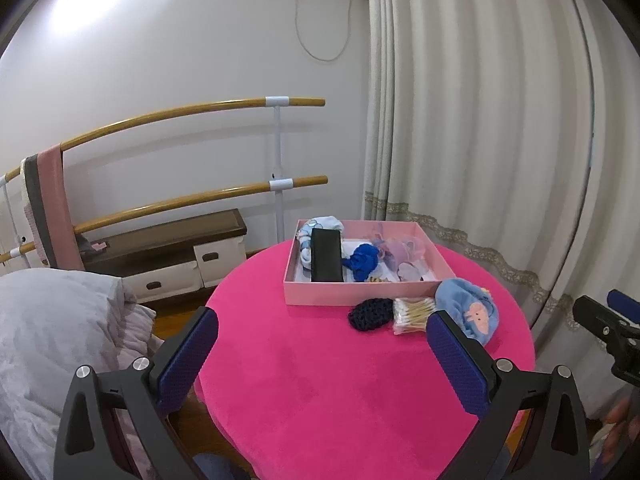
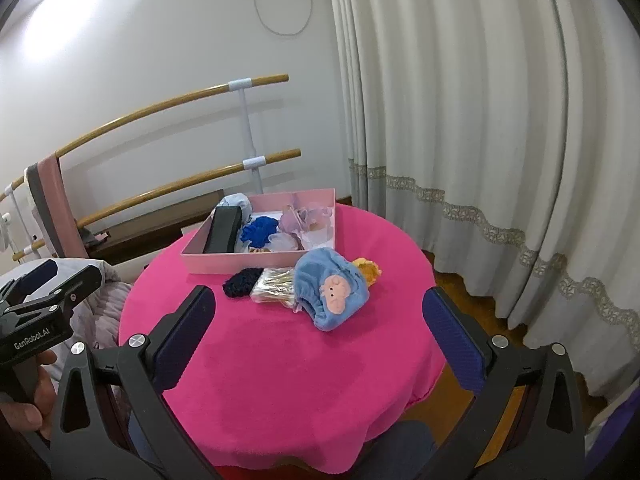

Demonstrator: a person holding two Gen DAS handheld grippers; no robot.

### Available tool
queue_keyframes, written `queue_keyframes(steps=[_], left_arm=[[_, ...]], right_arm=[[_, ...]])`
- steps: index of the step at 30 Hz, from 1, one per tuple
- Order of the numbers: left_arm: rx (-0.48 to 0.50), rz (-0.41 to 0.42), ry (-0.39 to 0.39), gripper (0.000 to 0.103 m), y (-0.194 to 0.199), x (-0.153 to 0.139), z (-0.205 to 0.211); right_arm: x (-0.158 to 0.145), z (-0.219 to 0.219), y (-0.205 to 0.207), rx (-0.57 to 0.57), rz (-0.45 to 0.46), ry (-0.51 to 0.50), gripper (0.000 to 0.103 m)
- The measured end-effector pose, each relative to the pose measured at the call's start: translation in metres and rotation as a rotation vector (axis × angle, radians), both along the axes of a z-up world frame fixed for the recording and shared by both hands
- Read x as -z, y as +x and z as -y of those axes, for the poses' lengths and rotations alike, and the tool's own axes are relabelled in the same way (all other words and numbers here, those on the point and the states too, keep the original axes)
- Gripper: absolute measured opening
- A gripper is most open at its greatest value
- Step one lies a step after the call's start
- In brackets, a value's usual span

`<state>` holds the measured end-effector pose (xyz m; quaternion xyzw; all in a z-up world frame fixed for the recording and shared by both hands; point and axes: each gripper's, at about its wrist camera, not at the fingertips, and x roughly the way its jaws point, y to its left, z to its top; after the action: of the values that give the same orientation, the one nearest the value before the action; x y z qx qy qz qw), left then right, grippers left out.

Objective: Organize soft objects
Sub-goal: 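Withdraw both tools from the box back over the table, then grasp the dark navy knitted pad with the left gripper while the right grasps the blue pig-face hat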

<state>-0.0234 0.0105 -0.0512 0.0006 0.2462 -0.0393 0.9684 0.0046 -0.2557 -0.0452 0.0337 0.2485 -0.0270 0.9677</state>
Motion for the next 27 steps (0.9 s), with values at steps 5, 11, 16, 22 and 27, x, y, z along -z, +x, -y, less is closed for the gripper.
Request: queue_keyframes(steps=[5,11,16,22,27], left_arm=[[0.01,0.008,0.023,0.103,0.013,0.018,0.005],[0.018,-0.066,0.047,0.103,0.054,0.045,0.014],[0.035,-0.158,0.076,0.103,0.104,0.073,0.022],[0.046,-0.245,0.12,0.103,0.178,0.108,0.036],[0.08,-0.304,0.133,0.103,0.232,0.137,0.052]], right_arm=[[0.006,-0.001,0.009,-0.003,-0.017,0.001,0.103],[0.017,0.002,0.03,-0.014,-0.053,-0.003,0.103],[0.036,0.024,0.052,0.035,-0.113,0.035,0.103],[0.058,0.033,0.085,0.032,-0.181,0.045,0.103],[0.074,0.034,0.112,0.023,-0.224,0.047,0.103]])
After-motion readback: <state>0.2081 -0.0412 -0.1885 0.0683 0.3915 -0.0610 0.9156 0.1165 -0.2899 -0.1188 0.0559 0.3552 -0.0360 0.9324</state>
